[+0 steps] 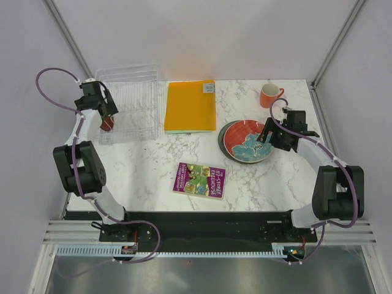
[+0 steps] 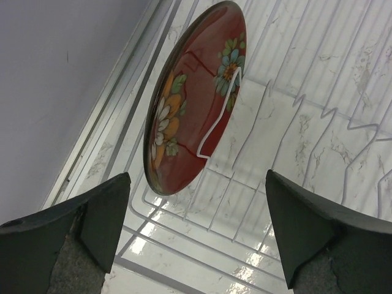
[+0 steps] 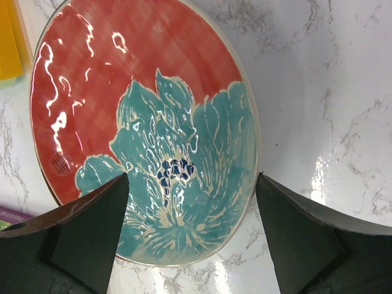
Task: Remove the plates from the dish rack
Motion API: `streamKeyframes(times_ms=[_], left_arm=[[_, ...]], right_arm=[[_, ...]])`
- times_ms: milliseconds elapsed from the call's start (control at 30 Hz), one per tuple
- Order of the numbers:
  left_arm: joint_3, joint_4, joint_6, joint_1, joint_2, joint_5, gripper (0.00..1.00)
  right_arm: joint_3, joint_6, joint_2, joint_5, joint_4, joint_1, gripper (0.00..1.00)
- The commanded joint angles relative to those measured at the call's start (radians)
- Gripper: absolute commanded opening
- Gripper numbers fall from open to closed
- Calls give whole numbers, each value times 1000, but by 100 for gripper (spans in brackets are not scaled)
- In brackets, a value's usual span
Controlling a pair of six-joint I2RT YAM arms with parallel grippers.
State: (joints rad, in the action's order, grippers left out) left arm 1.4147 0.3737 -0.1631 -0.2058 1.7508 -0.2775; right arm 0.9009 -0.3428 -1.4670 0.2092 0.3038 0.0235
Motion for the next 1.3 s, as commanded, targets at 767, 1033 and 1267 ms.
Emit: streamKeyframes(times_ms=[767, 1033, 1267], left_arm=[[-111, -275, -30, -32, 6, -140, 73], [-128, -369, -13, -29, 35, -184, 62], [-86, -361, -55, -30, 78, -134, 35]], right_arm=[[-13, 28, -72, 58, -58, 1, 90], [-11, 31, -87, 75, -65, 1, 90], [-5, 31, -115, 90, -69, 0, 90]])
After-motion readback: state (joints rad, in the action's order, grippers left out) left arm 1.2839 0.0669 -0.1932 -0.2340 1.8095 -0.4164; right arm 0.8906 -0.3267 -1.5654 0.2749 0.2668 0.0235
